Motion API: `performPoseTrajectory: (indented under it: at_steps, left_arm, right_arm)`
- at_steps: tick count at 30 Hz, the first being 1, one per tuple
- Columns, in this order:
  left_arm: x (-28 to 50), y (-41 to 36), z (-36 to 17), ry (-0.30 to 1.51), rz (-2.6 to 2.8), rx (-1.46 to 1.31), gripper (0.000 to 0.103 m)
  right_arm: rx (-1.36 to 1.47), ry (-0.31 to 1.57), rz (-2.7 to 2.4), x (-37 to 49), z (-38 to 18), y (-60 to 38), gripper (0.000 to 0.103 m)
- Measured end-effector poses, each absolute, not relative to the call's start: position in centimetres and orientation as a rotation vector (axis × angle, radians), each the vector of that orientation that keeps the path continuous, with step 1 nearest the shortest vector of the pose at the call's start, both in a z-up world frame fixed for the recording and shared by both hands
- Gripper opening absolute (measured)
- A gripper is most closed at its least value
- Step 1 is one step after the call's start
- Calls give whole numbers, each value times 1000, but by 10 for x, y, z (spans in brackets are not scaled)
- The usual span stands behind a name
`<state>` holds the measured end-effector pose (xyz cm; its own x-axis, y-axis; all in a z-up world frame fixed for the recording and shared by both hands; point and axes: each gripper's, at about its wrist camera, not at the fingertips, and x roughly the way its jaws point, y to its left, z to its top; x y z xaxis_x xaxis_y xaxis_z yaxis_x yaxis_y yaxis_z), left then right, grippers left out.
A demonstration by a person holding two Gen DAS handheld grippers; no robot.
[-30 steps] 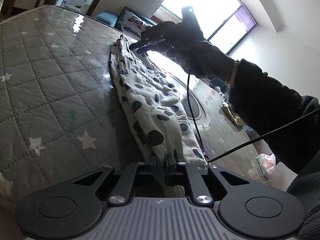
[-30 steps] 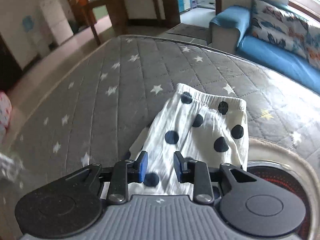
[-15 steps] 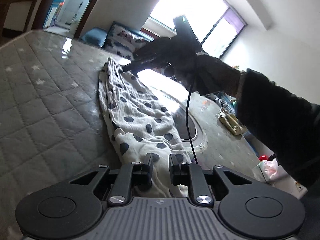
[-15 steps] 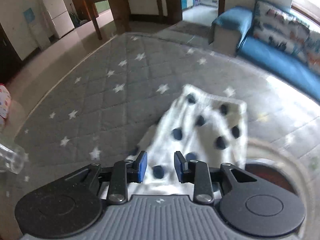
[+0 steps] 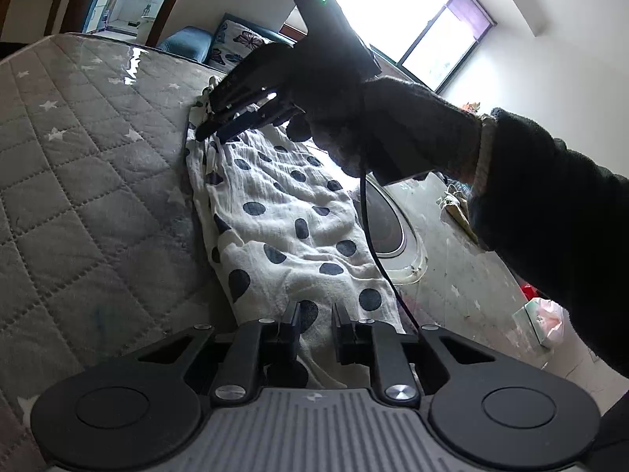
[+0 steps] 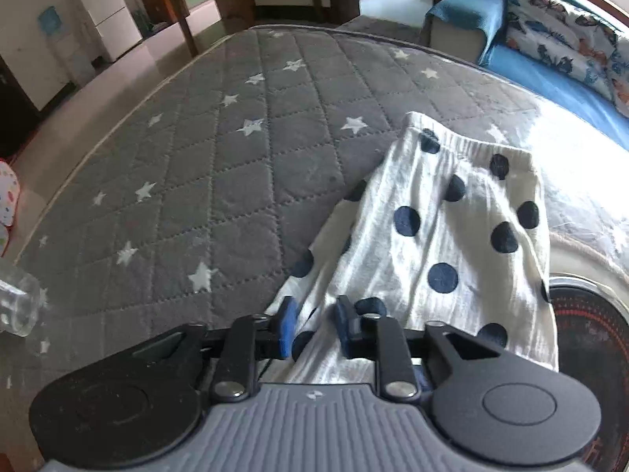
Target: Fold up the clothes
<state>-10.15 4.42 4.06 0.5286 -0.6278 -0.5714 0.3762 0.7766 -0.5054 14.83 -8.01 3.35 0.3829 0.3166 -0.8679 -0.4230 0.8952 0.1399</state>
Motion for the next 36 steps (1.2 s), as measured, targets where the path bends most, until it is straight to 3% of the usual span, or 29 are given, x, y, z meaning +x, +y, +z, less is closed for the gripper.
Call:
performPoseTrajectory:
  at_steps: [2, 4, 18, 29, 30, 34, 36]
  left_arm:
    - [-102, 45, 41, 813, -616, -336, 19]
    - [-101, 45, 43, 809, -616, -327, 19]
    - [-79, 57, 69, 727, -559, -311, 24]
    - [-19, 41, 62, 762, -456, -255, 31]
    - [-14, 39, 62, 761, -450, -251, 31]
    - [3, 32, 62, 749, -443, -227, 29]
    - [10, 28, 62, 742, -444, -211, 28]
  right_arm:
    - [-107, 1076, 472, 147, 34, -81, 6]
    - [-95, 1070, 479, 147, 37, -82, 5]
    - [-18, 1101, 475, 152, 35, -93, 7]
    - [38, 1053, 495, 154, 46, -95, 3]
    - [39, 1053, 492, 155, 47, -95, 3]
    - [-4, 1045, 431, 163, 44, -93, 19]
    - [28, 1054, 425, 169, 40, -94, 19]
